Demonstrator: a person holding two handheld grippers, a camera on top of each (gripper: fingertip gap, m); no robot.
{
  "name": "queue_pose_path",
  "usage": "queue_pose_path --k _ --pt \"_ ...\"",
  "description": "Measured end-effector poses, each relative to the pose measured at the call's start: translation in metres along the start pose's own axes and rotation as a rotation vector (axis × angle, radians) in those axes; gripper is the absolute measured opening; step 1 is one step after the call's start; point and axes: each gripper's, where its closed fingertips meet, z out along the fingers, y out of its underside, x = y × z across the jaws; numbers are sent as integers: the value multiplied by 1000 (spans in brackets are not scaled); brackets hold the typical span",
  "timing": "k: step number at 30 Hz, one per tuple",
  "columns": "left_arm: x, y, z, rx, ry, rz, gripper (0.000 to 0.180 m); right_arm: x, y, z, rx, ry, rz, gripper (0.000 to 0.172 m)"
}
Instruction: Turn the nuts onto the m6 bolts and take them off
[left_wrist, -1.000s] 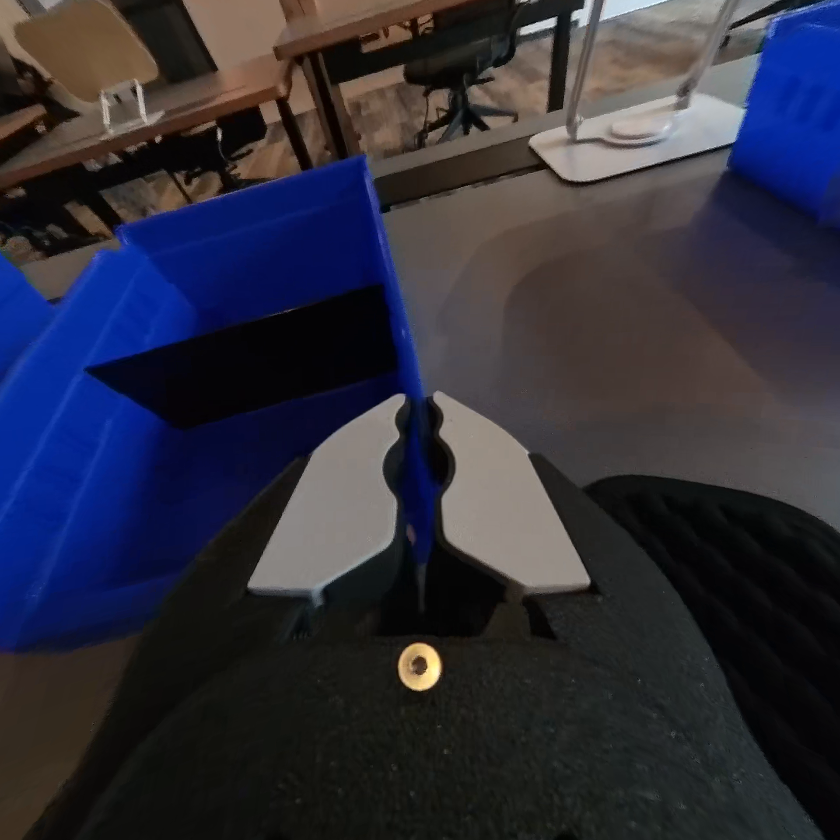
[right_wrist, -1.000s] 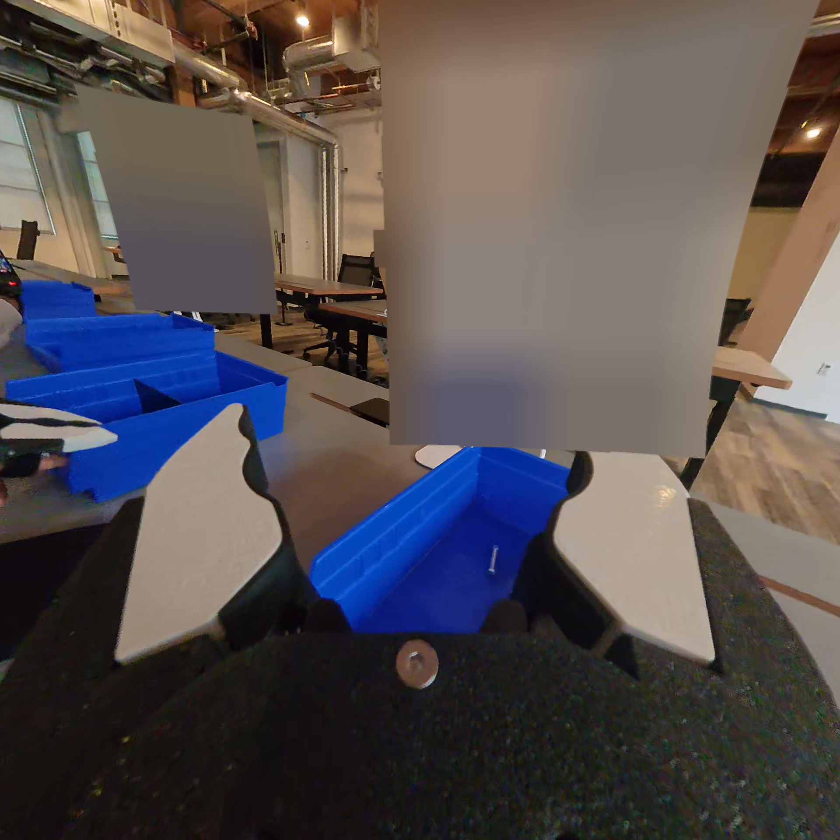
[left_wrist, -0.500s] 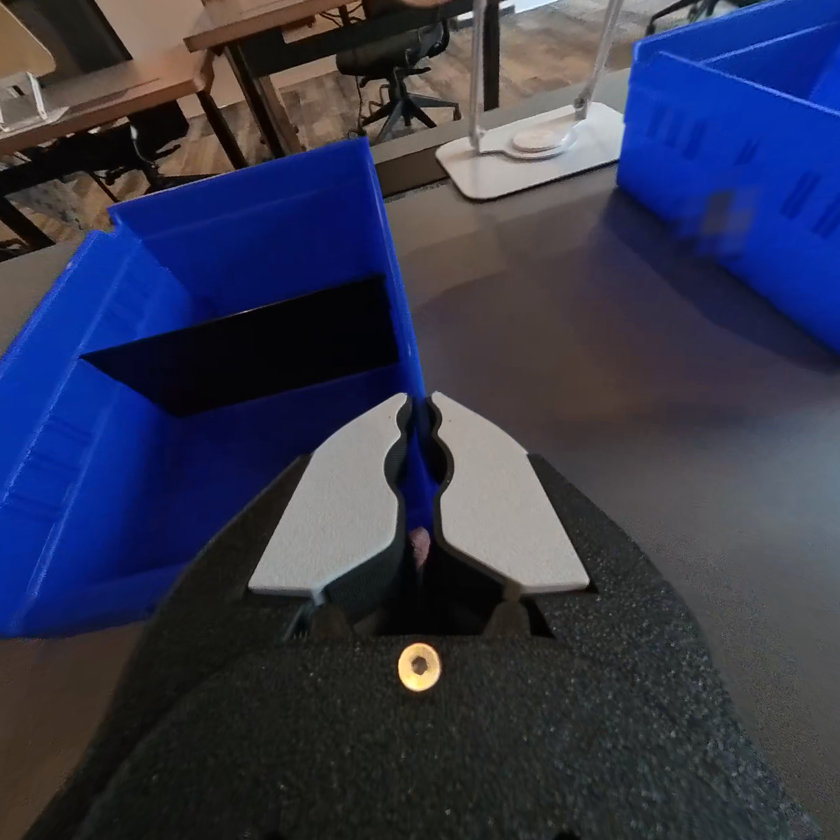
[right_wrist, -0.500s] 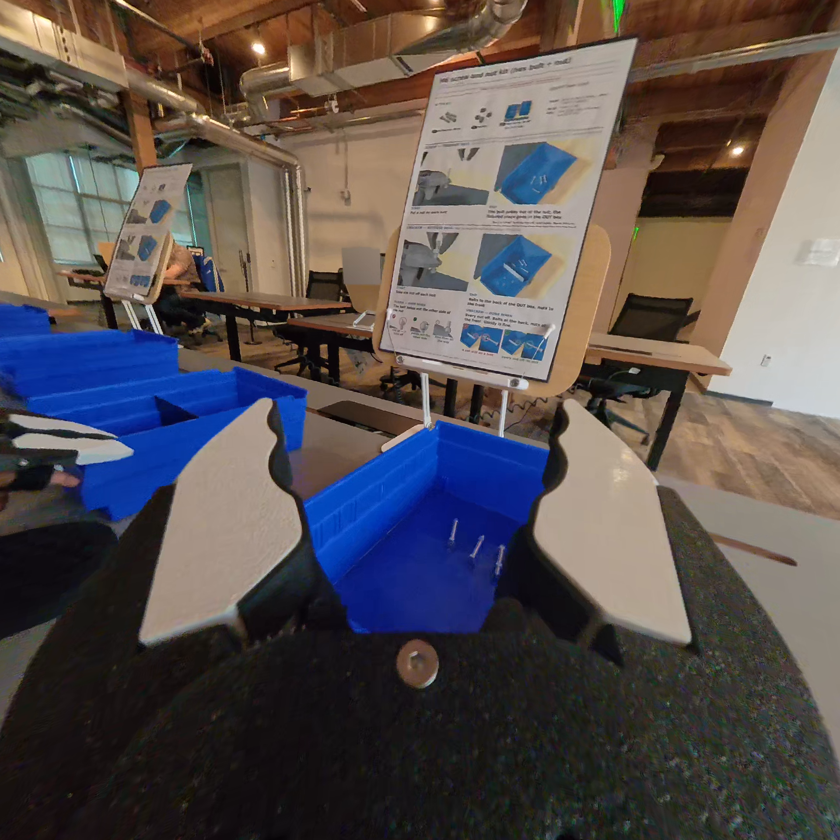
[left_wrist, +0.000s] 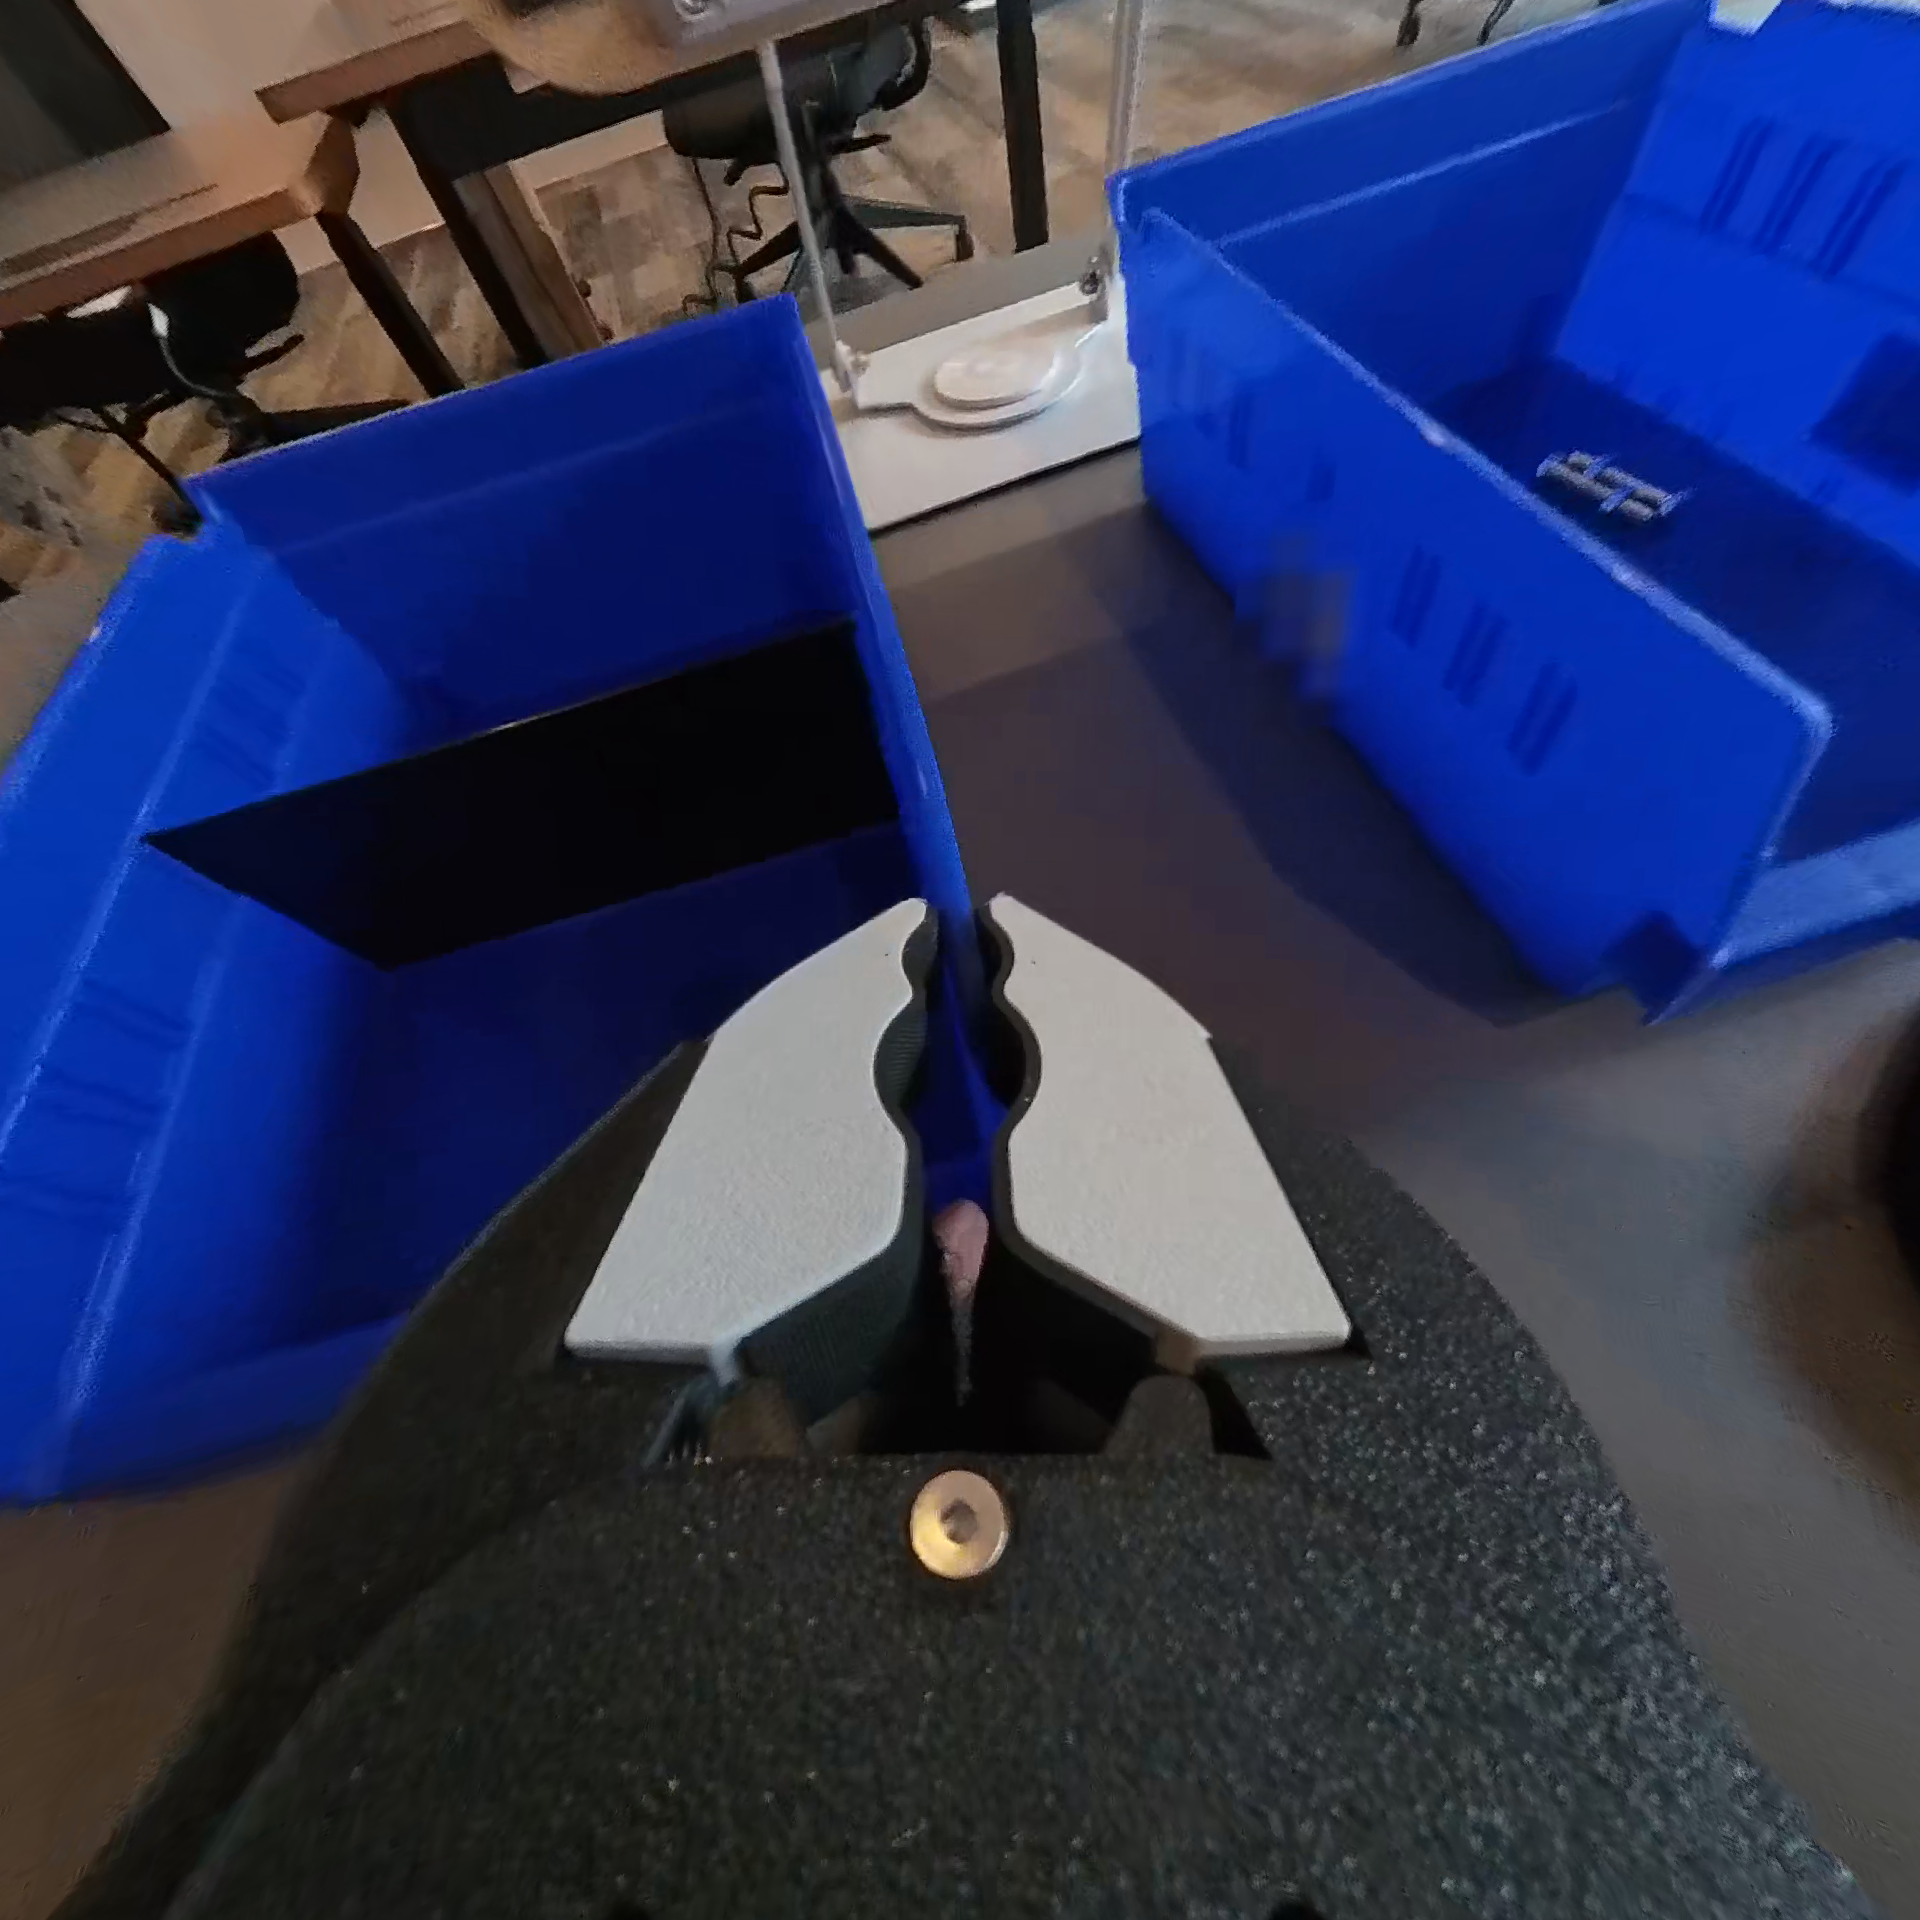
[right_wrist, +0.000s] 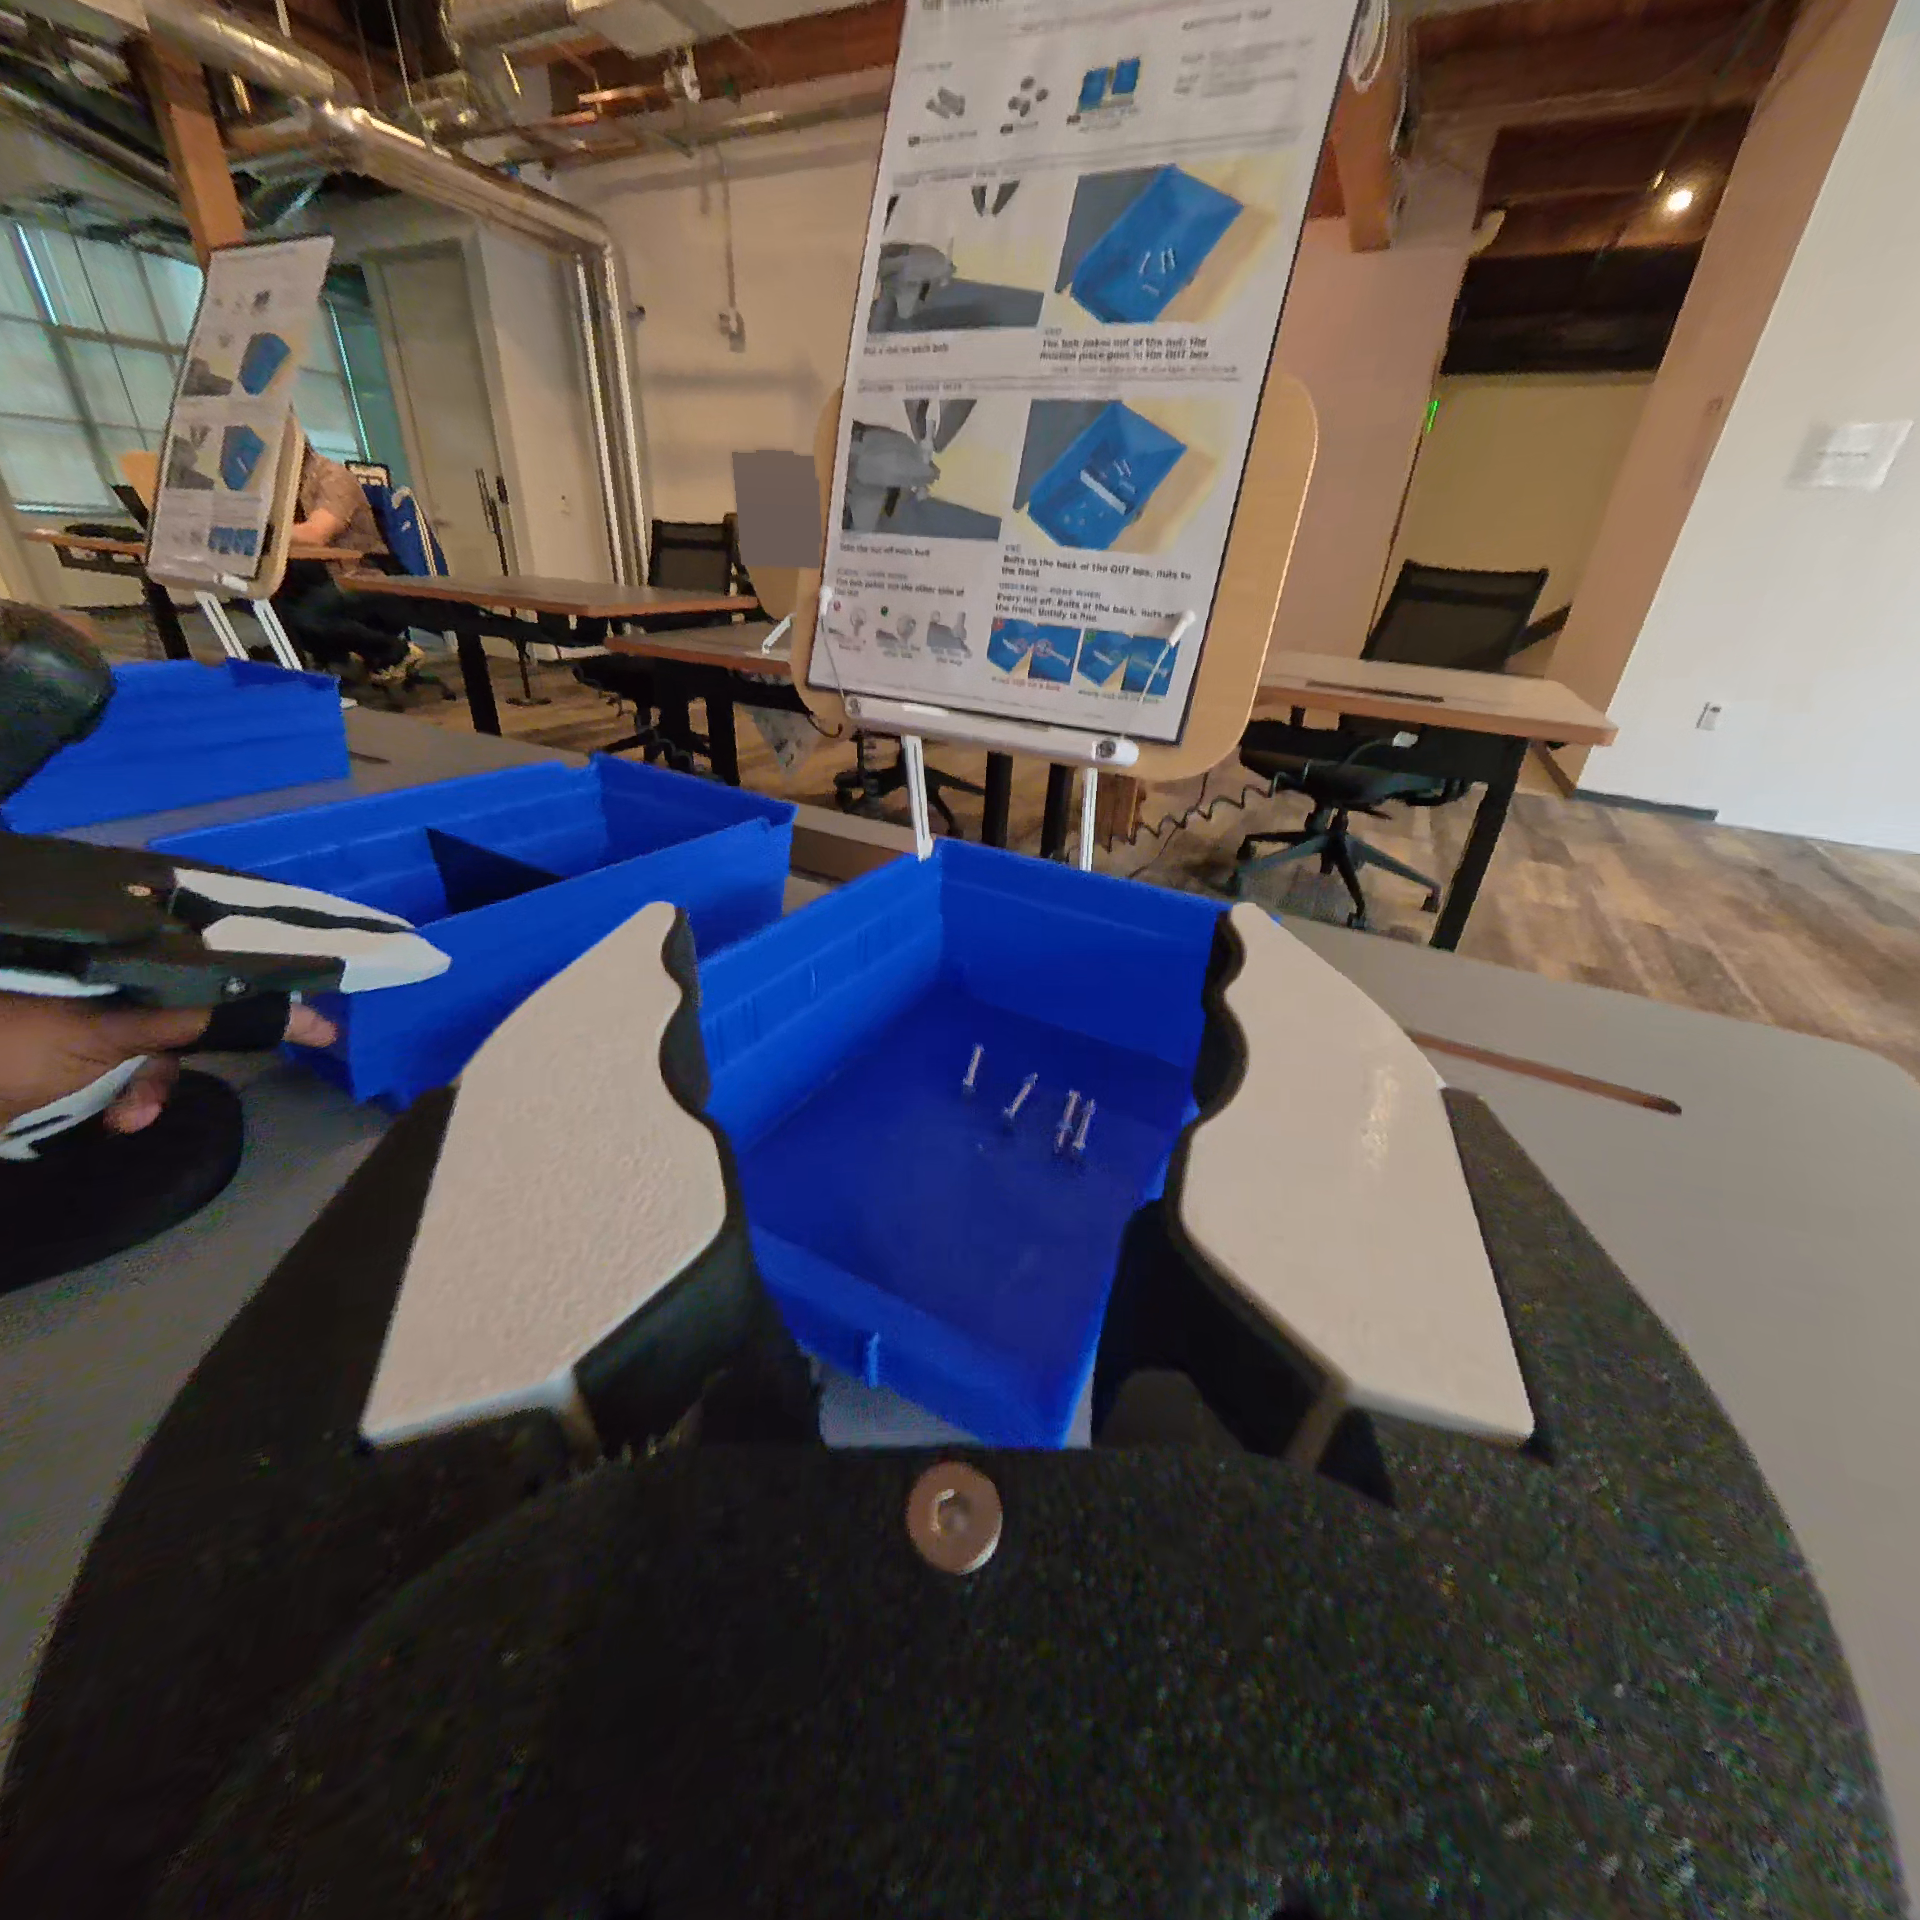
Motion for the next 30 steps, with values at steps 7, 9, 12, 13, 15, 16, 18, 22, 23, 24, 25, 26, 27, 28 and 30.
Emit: queue_pose_path --k 7,9,12,13,15,16,18,22,23,24,25,26,27,28,30 --pt "39 -12 9 -3 43 6 6 9 20 -5 -55 -6 59 95" --pt "50 -15 12 -6 52 16 7 12 22 -8 -58 -1 77 95" --pt "65 -21 16 -4 76 13 8 15 26 -13 -82 3 84 95" --pt "69 -22 18 -4 80 17 8 17 27 -14 -90 10 82 95" --pt "78 -25 19 -2 89 22 9 19 28 -17 -98 16 79 95" --pt "83 -26 20 2 97 20 9 20 28 -19 -99 17 82 94" --pt "92 -28 21 10 113 17 10 21 28 -21 -100 20 87 94" --pt "103 -31 21 27 136 11 11 22 29 -23 -107 23 82 92" --pt "104 -31 21 29 143 1 11 22 30 -23 -109 26 82 92" --pt "105 -31 21 32 151 -10 12 22 30 -23 -111 27 82 92" --pt "105 -32 21 36 159 -20 12 22 31 -22 -114 26 84 92" --pt "105 -32 21 41 168 -30 12 21 32 -21 -118 25 85 91" --pt "105 -32 21 48 177 -40 13 20 32 -20 -123 24 86 91" --pt "106 -33 21 58 187 -47 14 20 34 -19 -128 23 85 91" --pt "106 -34 21 85 204 -65 15 18 37 -16 -141 20 80 91"
